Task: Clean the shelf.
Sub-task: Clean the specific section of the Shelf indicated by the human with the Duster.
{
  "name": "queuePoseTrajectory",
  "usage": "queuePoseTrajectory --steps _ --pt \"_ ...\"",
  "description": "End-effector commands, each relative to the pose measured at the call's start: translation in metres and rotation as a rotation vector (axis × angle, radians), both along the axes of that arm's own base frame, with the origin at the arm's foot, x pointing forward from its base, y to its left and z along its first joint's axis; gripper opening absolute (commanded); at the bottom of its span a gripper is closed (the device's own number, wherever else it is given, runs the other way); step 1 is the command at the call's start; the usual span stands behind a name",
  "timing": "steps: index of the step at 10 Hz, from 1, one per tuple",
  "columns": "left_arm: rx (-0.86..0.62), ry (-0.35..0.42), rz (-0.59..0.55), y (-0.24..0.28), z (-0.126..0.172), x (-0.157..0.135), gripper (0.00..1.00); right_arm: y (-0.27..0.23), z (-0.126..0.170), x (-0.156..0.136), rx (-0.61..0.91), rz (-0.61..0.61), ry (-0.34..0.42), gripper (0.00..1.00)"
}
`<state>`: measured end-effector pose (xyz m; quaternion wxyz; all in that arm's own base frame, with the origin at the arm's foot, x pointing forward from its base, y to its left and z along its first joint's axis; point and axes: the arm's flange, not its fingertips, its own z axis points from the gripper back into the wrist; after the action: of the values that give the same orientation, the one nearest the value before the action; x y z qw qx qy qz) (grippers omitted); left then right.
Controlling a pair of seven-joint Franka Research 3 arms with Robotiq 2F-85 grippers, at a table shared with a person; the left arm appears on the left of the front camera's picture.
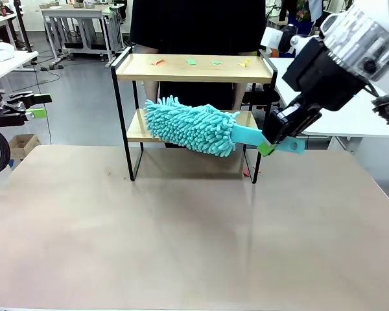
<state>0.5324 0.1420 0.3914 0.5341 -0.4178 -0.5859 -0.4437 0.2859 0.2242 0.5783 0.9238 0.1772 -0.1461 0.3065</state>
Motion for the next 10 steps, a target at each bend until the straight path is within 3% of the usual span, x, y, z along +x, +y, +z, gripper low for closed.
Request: queuePoseTrajectory --steps 1,8,10 --pt "0.005 -0.012 -0.003 0.0 0.002 -0.001 1.0 0.03 0.004 0.023 0.009 -0.043 -0.025 0.13" --pt "0.005 -0.012 -0.003 0.0 0.002 -0.001 1.0 0.11 -0.009 0.09 0.117 -0.267 0.041 0.13" --pt "0.005 -0.012 -0.003 0.0 0.002 -0.001 1.0 0.133 -0.017 0.104 0.117 -0.336 0.031 0.13"
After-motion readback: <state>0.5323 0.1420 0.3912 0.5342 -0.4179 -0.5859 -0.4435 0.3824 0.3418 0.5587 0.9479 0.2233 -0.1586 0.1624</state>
